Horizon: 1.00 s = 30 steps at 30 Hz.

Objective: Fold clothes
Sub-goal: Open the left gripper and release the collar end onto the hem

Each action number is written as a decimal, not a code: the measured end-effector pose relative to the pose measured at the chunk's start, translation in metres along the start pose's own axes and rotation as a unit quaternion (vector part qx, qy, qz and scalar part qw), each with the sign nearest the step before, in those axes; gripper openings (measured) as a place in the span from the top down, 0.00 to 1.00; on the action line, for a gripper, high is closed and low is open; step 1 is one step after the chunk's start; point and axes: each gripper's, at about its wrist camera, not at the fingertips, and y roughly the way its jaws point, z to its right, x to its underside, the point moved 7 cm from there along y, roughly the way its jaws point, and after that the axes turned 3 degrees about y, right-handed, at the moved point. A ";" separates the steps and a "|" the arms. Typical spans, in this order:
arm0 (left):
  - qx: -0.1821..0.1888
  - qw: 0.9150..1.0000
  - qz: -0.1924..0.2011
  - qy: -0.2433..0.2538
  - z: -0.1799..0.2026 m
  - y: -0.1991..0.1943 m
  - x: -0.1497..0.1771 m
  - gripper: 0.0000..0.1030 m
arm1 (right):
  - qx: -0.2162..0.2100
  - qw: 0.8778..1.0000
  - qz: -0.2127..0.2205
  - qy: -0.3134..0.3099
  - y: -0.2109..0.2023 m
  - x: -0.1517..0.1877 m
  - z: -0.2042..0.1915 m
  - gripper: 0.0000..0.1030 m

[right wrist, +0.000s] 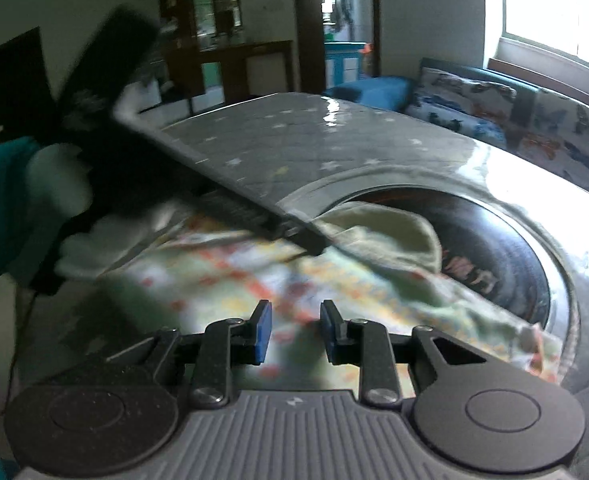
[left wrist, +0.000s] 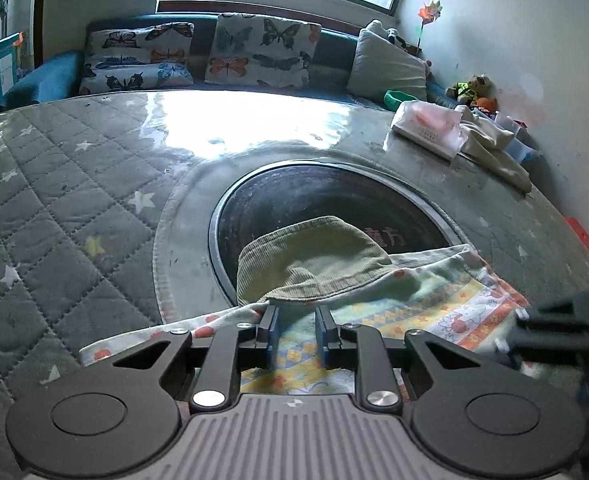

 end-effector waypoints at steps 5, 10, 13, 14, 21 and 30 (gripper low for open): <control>-0.005 1.000 0.003 -0.003 0.001 0.001 0.001 0.78 | -0.013 1.000 -0.001 -0.025 -0.017 0.021 -0.028 0.72; -0.016 1.000 0.010 0.000 0.004 -0.005 0.002 0.78 | -0.005 1.000 0.007 -0.027 -0.034 0.030 -0.033 0.72; -0.021 0.999 0.024 0.011 0.013 -0.021 0.005 0.78 | 0.006 1.000 0.026 -0.009 -0.047 0.026 -0.024 0.70; -0.018 0.999 0.031 0.015 0.017 -0.028 0.007 0.78 | 0.011 0.999 0.030 -0.002 -0.049 0.024 -0.020 0.68; 0.006 0.999 0.046 0.015 0.043 -0.061 0.041 0.78 | 0.037 0.998 0.028 0.044 -0.052 0.032 0.010 0.65; -0.020 0.999 0.040 -0.012 0.033 -0.076 0.082 0.78 | 0.075 0.992 0.020 0.095 -0.069 0.064 0.046 0.57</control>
